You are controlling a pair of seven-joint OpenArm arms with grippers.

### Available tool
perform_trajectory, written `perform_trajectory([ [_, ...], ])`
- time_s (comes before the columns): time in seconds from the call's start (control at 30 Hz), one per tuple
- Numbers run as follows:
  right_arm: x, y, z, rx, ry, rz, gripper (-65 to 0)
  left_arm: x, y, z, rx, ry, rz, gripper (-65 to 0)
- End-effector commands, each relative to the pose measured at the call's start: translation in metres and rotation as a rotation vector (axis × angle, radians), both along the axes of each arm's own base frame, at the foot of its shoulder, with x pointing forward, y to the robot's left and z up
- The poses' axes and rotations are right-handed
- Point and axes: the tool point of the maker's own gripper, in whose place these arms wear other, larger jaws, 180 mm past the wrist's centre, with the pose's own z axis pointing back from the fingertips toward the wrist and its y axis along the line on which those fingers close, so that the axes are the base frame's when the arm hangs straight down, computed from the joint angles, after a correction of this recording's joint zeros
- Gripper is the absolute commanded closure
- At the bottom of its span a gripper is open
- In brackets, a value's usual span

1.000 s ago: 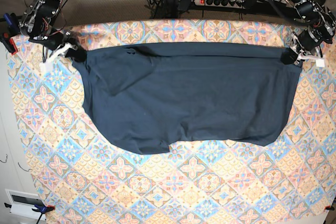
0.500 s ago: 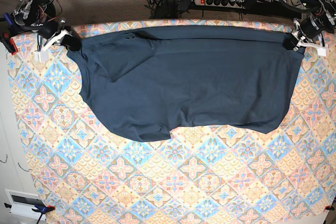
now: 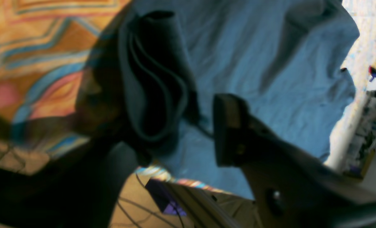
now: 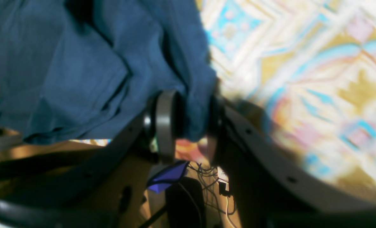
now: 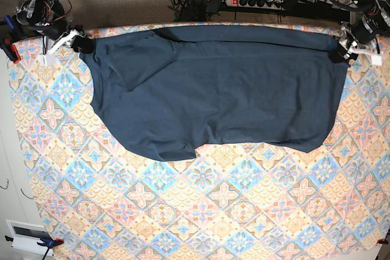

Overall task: Layout the t-shirt on the table in an organized manner, then fold the t-shirt properly
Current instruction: 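Drag the folded edge with both grippers back toward the robot, then release the shirt and move the left gripper along its side edge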

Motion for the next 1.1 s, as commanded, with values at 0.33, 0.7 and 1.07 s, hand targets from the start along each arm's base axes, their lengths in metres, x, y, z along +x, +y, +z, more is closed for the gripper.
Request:
perform_trajectory([
  [0.33,0.002,-0.053,0.029,-0.101,-0.068,-0.090,-16.5,-0.007,0.044,0.031,0.059,-0.091,0.133,-33.2],
  [0.7,0.025,-0.089,0.041,-0.278,-0.035,-0.045,-16.5,0.048,0.085,0.087,0.160,-0.247,0.150,-33.2],
  [1.07,0.102,-0.045,0.050,-0.327,-0.106,0.155,-16.2,0.170,0.060,0.121,0.375,-0.280,-0.054,-33.2],
])
